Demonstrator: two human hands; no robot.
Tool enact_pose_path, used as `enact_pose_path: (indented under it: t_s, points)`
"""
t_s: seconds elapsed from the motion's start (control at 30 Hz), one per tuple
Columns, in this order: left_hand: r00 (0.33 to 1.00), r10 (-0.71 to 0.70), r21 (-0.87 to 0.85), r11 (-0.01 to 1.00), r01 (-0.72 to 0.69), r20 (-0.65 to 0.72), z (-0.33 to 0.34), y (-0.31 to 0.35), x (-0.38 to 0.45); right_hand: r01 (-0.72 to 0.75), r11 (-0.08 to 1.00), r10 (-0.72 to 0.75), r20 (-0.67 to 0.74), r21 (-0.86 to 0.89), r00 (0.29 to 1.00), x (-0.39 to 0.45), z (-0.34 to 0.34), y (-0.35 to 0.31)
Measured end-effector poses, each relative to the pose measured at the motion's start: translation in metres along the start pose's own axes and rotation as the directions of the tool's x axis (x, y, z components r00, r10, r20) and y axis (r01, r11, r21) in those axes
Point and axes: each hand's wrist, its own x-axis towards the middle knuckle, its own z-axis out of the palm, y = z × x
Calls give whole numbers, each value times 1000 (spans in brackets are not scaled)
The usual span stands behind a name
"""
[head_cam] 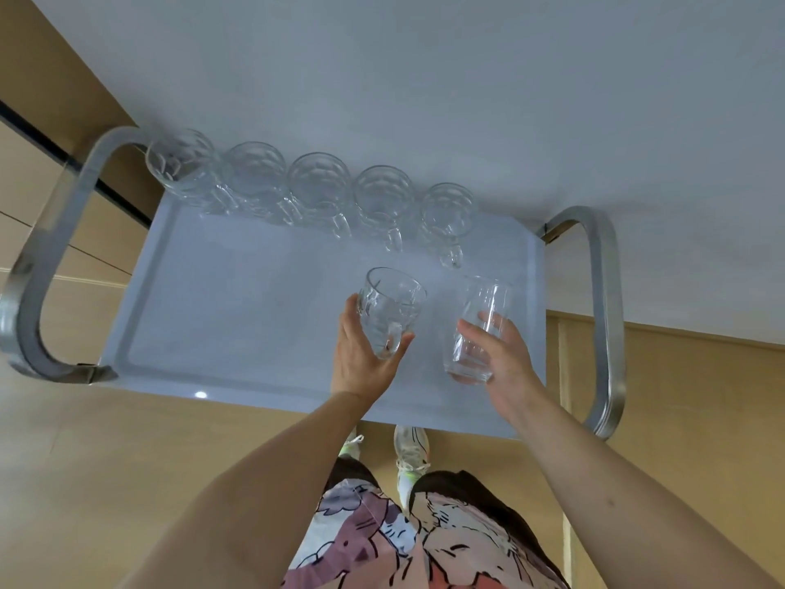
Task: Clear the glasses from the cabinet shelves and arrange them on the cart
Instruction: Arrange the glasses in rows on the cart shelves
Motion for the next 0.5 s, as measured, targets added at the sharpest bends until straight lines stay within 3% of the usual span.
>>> enact_pose_path:
  t_s: [0.17,0.33,0.5]
  points:
    - [998,12,61,998,-15,57,-8,-2,-3,12,1000,-12,6,-11,1000,-4,8,6]
    - [998,55,156,986,-53,-5,-18,-6,-13,8,1000,-8,33,0,999,-4,18,10]
    - [999,-48,156,987,45,19,-32,-7,-29,10,1000,-12,48,23,999,-1,23,13]
